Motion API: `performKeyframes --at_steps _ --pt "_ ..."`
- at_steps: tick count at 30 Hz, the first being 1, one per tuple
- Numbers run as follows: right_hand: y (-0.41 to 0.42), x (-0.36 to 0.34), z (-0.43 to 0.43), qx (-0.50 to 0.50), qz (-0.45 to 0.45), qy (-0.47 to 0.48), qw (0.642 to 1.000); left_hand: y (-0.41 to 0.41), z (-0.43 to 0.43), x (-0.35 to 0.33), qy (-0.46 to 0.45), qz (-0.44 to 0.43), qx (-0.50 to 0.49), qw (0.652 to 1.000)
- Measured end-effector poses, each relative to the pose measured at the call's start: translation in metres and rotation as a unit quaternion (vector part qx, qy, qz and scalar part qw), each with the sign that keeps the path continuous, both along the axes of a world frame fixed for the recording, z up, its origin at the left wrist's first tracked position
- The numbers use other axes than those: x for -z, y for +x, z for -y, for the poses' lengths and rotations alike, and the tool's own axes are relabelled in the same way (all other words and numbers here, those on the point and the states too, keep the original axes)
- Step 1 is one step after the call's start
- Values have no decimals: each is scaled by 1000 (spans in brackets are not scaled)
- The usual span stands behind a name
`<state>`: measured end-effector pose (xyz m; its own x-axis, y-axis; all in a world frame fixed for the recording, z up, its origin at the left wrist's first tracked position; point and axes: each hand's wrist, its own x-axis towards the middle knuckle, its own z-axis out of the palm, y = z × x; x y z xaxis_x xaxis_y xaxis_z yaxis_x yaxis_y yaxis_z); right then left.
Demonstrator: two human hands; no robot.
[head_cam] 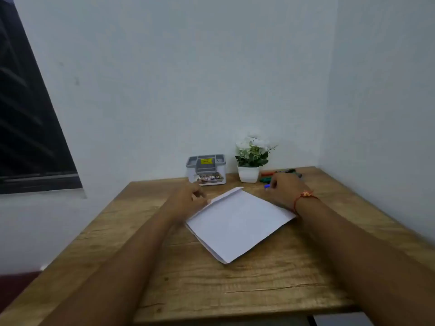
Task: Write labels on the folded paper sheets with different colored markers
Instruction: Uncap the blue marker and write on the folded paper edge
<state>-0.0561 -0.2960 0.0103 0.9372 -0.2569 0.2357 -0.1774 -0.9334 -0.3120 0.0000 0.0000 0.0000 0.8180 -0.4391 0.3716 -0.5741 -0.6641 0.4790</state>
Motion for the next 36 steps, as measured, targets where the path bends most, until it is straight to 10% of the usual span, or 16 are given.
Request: performKeyframes --at_steps 4,28,36 --pt "8 -2 26 31 -9 -11 999 12 -6 -10 105 -66 34 992" --pt "43 3 43 -107 -73 -103 986 34 -19 14 60 -142 105 982" --pt "28 -6 28 -132 85 -42 987 30 -20 12 50 -137 107 984"
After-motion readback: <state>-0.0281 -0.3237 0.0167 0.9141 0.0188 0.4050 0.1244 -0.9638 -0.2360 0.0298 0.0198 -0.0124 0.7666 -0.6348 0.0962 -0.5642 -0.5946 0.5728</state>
